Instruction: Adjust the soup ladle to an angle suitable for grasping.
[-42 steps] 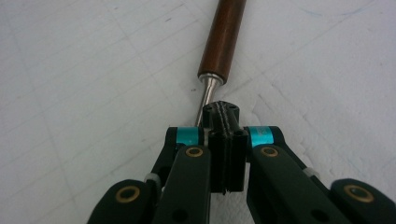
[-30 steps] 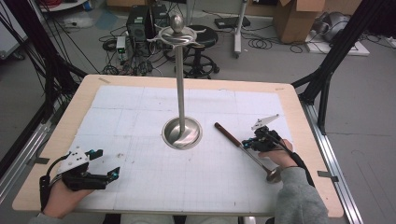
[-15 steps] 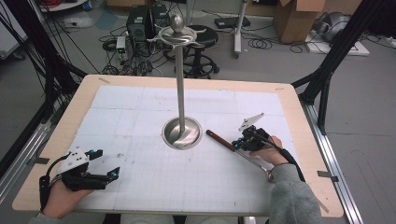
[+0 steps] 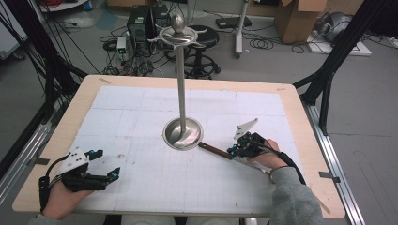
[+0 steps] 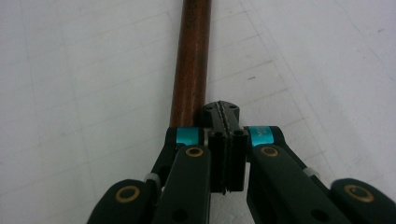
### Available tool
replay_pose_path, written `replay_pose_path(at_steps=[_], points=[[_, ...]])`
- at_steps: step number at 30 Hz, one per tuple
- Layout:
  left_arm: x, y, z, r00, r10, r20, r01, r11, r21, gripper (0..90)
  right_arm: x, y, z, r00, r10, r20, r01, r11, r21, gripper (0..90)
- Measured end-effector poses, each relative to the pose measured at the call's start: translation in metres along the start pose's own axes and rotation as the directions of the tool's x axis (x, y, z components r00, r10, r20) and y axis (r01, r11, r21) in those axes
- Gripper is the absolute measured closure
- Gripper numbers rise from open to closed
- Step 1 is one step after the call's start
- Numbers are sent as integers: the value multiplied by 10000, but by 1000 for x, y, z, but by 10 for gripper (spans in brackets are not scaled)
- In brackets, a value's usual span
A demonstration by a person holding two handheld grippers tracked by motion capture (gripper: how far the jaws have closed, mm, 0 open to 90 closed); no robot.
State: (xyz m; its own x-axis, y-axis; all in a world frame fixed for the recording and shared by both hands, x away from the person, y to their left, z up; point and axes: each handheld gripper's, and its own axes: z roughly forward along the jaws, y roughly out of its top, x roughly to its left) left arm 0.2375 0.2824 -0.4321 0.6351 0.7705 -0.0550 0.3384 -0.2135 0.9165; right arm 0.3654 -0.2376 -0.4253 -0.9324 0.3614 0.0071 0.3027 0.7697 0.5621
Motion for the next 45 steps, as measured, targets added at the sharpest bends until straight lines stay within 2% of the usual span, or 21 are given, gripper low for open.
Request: replay_pose_path(at_steps=[2, 4, 6, 10, 14, 17, 19, 21, 27, 28, 30, 33, 35, 38, 39, 41, 42, 44, 45], points=[[1, 1, -1, 10000, 8, -1, -8, 10000, -66, 55, 3, 1, 1, 9992, -114, -388, 114, 9999, -1, 900], [1, 1, -2, 10000, 17, -9, -17, 10000, -64, 54, 4, 1, 1, 9987, -269, -426, 269, 9996, -12, 900], [0, 1, -1, 10000, 20, 6, -20, 10000, -73, 55, 6, 1, 1, 9977, -197, -649, 200, 9998, 45, 900], [-1, 1, -1, 10000, 47, 26, -47, 10000, -66, 55, 8, 2, 1, 9965, -330, -769, 336, 9994, 71, 900], [-1, 2, 0, 10000, 59, 58, -59, 10000, -66, 55, 12, 2, -2, 9974, -519, -505, 527, 9985, 151, 900], [-1, 2, 2, 10000, 46, 81, -46, 10000, -29, 54, 15, 4, -10, 9975, -628, -320, 625, 9980, -115, 893], [-1, 2, 2, 9999, 110, 107, -110, 9999, -8, 55, 17, 5, -17, 9973, -715, -146, 708, 9963, -479, 820], [0, 2, 3, 9999, 91, 111, -91, 10000, -13, 55, 19, 5, -22, 9980, -536, -337, 512, 9963, -689, 685], [0, 3, 4, 9999, 74, 123, -74, 10000, -52, 55, 26, 4, -31, 9977, -486, -466, 468, 9982, -373, 515], [0, 3, 4, 9999, 47, 120, -47, 10000, -59, 55, 27, 5, -34, 9982, -528, -292, 516, 9979, -403, 475], [1, 3, 4, 9999, 73, 128, -72, 10000, -53, 55, 29, 7, -38, 9983, -531, -255, 517, 9973, -521, 467], [1, 3, 4, 9999, 66, 121, -65, 9999, -87, 54, 33, 9, -47, 9963, -852, -130, 841, 9940, -695, 395], [2, 4, 5, 9999, 35, 129, -34, 10000, -70, 55, 34, 10, -50, 9962, -866, -29, 862, 9937, -723, 314], [2, 5, 8, 9997, 67, 215, -66, 10000, -59, 55, 37, 9, -55, 9964, -776, 347, 793, 9956, -496, 185], [1, 5, 9, 9997, 85, 239, -84, 9999, -59, 55, 38, 8, -56, 9944, -828, 660, 857, 9954, -425, 147], [1, 6, 11, 9995, 94, 290, -93, 9999, -51, 55, 37, 6, -58, 9940, -588, 926, 615, 9978, -262, 55], [1, 6, 12, 9995, 59, 316, -58, 10000, -42, 55, 37, 5, -58, 9955, -416, 854, 432, 9989, -170, 1], [2, 7, 14, 9993, 79, 374, -78, 10000, -33, 55, 37, 2, -58, 9978, -203, 637, 191, 9996, 196, 0], [2, 7, 15, 9992, 86, 400, -85, 10000, -25, 55, 37, 0, -57, 9983, -321, 480, 305, 9990, 338, 0]])
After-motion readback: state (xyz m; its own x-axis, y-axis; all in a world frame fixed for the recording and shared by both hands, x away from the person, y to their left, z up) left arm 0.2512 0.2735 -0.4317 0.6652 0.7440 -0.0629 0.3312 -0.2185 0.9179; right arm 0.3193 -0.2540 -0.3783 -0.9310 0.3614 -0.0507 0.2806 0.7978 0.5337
